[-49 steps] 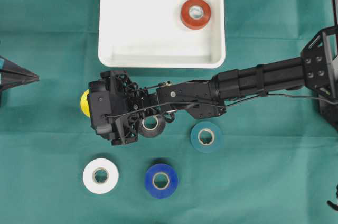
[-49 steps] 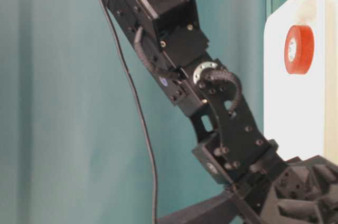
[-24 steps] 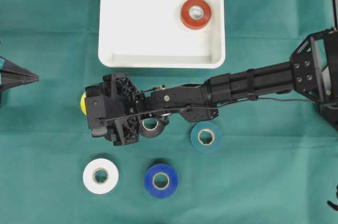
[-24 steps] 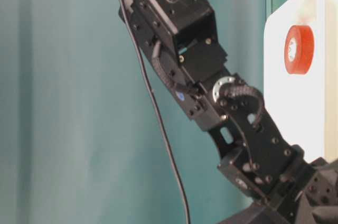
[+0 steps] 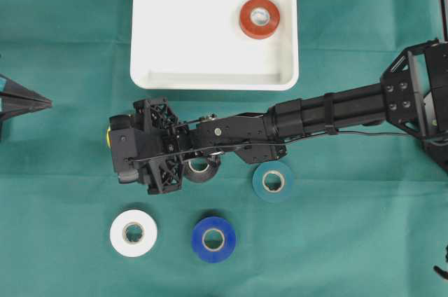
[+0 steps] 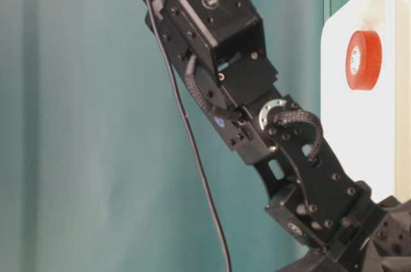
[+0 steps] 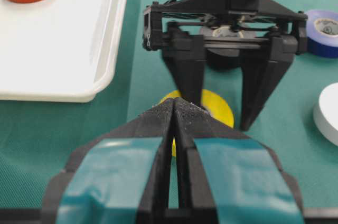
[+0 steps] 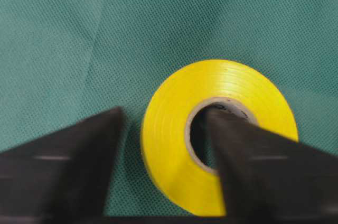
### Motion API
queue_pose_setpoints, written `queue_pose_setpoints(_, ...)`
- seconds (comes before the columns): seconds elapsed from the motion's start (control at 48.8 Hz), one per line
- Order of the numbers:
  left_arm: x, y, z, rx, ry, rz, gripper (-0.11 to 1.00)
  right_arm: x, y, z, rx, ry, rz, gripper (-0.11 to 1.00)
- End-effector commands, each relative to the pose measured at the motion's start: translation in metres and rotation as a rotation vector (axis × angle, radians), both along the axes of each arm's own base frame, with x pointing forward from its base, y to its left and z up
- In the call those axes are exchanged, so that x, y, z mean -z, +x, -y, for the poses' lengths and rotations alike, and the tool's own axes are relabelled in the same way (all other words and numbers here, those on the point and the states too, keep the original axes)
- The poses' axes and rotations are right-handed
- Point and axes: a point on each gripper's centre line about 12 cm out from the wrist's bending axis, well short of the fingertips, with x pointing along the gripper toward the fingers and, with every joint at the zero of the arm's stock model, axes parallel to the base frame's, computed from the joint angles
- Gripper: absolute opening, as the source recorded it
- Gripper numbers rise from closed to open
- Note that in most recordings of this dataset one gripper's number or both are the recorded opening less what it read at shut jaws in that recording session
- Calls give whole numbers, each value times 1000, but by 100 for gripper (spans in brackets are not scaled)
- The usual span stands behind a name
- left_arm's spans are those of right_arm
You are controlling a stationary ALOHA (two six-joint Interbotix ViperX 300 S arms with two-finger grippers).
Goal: Put the tape into the white case with the right arm.
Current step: 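Lower the right gripper and grasp the yellow tape roll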
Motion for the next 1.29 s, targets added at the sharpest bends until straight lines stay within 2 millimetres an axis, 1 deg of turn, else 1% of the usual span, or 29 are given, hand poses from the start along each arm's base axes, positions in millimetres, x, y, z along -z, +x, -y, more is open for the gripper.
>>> queue_pose_setpoints(0.0, -5, 1, 0, -1, 2, 11, 0, -24, 6, -2, -2, 5, 53, 13)
queue_pose_setpoints(0.041, -5, 1, 0, -1, 2, 12, 0, -23, 6, -1, -2, 5, 52, 7)
queue_pose_setpoints(0.082, -5, 1, 0, -1, 2, 11, 0, -24, 6, -2, -2, 6, 52, 3)
queue_pose_setpoints(0.307, -5, 1, 0, -2, 0, 12, 0, -27, 6, -5, -6, 6, 55, 3)
queue_pose_setpoints(0.41, -5, 1, 0, -1, 2, 11, 0, -32, 5, -6, -8, 6, 61, 3)
queue_pose_setpoints(0.492, -5, 1, 0, -2, 0, 11, 0, -45, 4, -6, -6, 6, 74, 3)
queue_pose_setpoints(0.696, -4, 1, 0, -2, 0, 9, 0, -87, 1, -3, 2, 7, 130, 3)
queue_pose_setpoints(0.84, -4, 1, 0, -2, 0, 9, 0, -105, -1, 4, 15, 10, 162, 3)
queue_pose_setpoints(0.963, -5, 1, 0, -2, 0, 12, 0, -108, 0, 10, 26, 10, 167, 3)
queue_pose_setpoints(1.065, -4, 1, 0, -2, 0, 9, 0, -106, -1, 15, 38, 8, 155, 3)
queue_pose_setpoints(1.27, -4, 1, 0, -2, 0, 9, 0, -105, -2, 32, 71, 1, 135, 3)
